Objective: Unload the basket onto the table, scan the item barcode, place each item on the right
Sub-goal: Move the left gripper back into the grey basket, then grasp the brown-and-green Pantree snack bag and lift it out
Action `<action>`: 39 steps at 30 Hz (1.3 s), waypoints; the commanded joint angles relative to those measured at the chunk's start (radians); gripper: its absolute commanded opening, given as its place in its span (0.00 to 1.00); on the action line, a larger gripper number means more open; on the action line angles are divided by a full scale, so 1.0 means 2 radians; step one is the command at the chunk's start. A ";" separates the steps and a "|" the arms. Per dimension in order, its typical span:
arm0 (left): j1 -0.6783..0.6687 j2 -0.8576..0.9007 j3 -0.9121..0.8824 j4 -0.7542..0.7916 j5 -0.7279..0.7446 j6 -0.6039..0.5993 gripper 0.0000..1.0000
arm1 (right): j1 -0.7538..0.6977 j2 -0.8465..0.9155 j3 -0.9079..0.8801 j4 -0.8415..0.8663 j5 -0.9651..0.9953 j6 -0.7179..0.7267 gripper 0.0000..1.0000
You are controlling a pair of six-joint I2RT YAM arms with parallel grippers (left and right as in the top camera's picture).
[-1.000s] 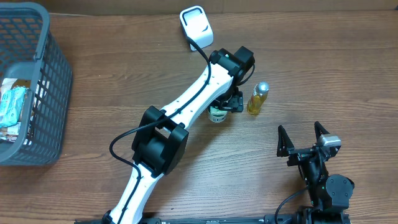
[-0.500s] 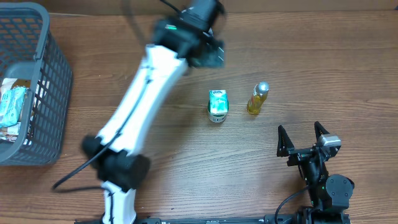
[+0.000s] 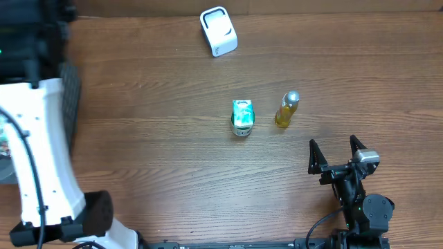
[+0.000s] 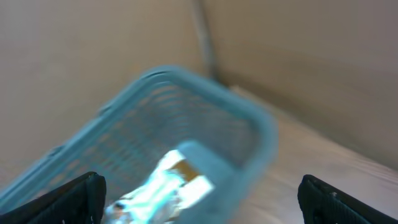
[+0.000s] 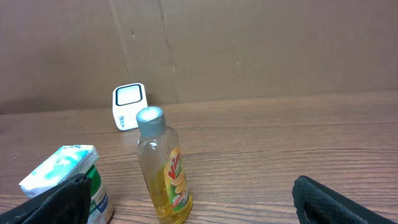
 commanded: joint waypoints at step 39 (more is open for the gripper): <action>0.285 0.319 -0.050 -0.041 0.273 0.250 0.99 | 0.000 0.000 -0.005 0.003 -0.002 0.000 1.00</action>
